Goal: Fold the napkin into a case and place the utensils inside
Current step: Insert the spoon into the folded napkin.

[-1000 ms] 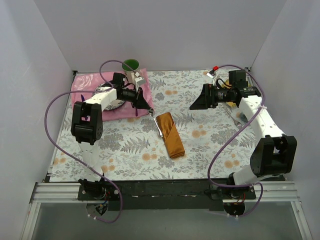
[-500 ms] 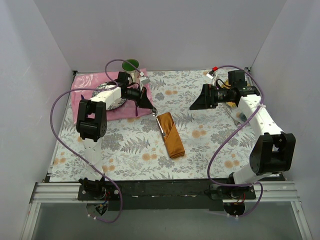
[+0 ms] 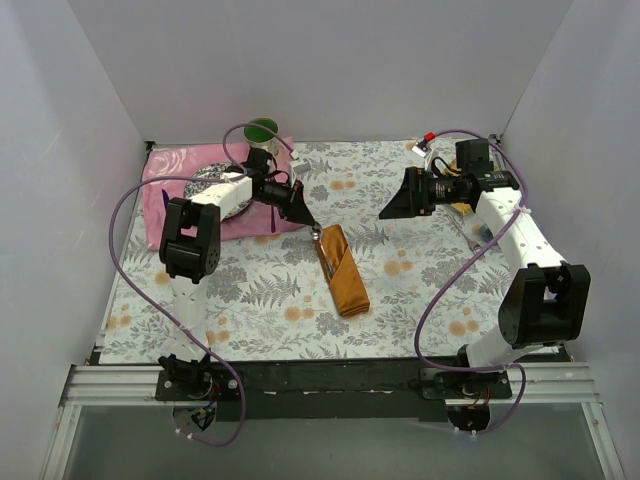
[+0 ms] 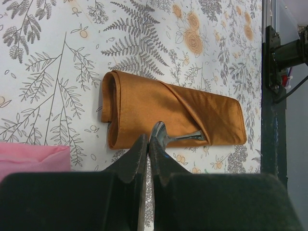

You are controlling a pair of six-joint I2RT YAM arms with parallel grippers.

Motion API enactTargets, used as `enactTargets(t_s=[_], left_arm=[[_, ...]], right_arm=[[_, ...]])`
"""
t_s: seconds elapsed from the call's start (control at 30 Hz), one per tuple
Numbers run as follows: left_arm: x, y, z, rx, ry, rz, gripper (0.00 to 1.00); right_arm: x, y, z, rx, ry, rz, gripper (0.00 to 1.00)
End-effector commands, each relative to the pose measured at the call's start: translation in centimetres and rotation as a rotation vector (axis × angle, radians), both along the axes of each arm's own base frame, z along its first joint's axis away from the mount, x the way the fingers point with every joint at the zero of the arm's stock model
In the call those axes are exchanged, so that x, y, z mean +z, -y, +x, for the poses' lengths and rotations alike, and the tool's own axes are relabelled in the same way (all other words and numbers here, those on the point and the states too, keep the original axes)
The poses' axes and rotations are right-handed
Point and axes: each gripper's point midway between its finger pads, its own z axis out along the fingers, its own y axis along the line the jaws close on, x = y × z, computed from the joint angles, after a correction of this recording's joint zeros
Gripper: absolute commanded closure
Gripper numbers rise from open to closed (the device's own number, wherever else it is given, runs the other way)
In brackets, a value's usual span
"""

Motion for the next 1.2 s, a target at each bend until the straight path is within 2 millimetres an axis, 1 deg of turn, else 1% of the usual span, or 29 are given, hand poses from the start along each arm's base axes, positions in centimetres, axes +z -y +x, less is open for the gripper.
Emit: enactTargets(t_s=[0.0,0.13,0.2,0.4,0.8,1.17], left_arm=[[0.7,0.8,-1.0,-0.026,-0.024,-0.025,1.0],[0.3,1.2,-1.9,-0.042,-0.045,-0.015,1.0],[-0.3,1.3,-2.4,-0.048,-0.065,-0.007,1.0],[-1.3,1.6,-3.7,-0.065,-0.11,0.004,1.0],[-2.0,2.2,-5.0,-0.051,-0.185,0.006,1.0],[-2.6,2.9,-5.4,-0.041,-0.227,0.003,1.0]], right_arm=[[1.4,0.0,0.1,0.018,0.051,0.02,0.01],[1.6,0.1,0.2,0.016,0.052,0.023,0.01],[1.5,0.1,0.2,0.018,0.052,0.024,0.01],[1.5,0.1,0.0,0.021,0.048,0.029,0.01],[1.5,0.2,-0.1,0.02,0.05,0.03,0.01],[1.4,0.2,-0.2,0.019,0.048,0.031,0.01]])
